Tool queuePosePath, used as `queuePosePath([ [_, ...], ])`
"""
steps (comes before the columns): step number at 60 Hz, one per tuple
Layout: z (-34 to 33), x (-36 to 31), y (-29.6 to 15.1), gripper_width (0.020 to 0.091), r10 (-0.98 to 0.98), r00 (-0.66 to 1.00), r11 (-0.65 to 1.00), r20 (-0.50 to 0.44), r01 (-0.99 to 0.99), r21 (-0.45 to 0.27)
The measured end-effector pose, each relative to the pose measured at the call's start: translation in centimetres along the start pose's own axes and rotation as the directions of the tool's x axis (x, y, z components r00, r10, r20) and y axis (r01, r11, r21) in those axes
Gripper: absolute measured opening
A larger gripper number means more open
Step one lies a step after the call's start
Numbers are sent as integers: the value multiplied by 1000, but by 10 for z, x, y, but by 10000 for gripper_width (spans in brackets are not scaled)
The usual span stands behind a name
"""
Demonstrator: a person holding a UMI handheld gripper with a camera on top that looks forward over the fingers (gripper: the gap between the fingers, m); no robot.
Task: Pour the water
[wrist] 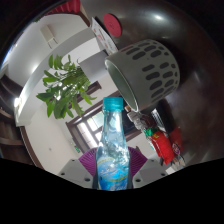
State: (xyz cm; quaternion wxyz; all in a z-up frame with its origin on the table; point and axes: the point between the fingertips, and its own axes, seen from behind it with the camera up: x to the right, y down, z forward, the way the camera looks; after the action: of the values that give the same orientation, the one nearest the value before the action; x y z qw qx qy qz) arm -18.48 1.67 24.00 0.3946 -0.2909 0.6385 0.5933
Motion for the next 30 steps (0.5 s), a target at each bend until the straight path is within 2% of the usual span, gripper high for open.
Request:
queuePosePath([
  [8,-47,19,53,397,-68,998,997,-20,67,-28],
  [12,-69,22,91,396,-258,966,963,-21,255,-84],
  [16,-88,21,127,395,-493,870,861,-6,487,-149],
  [19,-99,17,145,397,-675,737,723,18,667,-180],
  [23,-113,3,159,397,-868,493,475,59,860,-186],
  [24,-118,-2,163,428,-902,425,407,70,895,-184],
  [30,-135,-28,155,416,-999,22,15,47,989,-150],
])
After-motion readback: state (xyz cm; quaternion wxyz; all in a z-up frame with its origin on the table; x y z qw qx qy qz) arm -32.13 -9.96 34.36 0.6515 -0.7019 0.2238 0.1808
